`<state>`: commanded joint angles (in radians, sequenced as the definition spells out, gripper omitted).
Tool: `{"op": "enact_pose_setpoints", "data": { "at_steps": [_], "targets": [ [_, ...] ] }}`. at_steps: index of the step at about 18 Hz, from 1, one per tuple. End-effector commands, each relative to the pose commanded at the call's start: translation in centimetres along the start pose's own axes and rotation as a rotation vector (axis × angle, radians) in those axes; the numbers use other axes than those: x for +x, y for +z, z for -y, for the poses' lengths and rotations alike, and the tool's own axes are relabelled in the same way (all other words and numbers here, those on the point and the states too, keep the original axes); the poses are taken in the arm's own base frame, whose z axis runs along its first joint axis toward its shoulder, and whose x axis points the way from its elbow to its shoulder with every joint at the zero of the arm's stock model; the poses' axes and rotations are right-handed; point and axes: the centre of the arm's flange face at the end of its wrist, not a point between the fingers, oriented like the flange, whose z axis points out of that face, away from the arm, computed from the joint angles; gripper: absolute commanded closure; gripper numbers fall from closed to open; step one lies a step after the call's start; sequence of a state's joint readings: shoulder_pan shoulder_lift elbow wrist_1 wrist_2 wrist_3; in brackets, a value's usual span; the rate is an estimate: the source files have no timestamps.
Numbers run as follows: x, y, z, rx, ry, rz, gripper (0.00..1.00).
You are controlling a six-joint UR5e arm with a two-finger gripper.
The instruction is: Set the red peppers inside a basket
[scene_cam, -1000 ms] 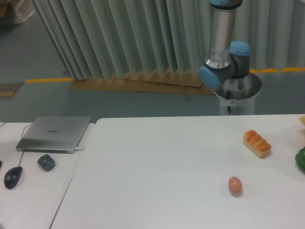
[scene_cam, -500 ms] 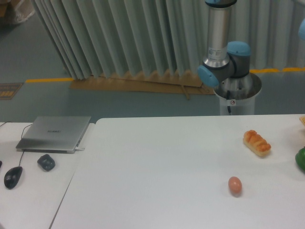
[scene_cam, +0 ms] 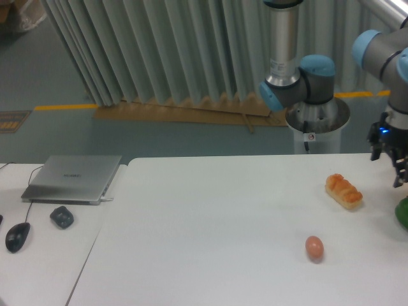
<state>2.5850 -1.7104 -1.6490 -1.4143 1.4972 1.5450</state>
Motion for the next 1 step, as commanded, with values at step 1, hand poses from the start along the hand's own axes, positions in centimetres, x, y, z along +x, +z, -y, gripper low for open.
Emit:
{"op": "enact_pose_setpoints", "data": {
  "at_steps": [1],
  "targets": [
    [0.22,-0.1,0.42,0.0,-0.006,0.001,0.0]
  ]
}}
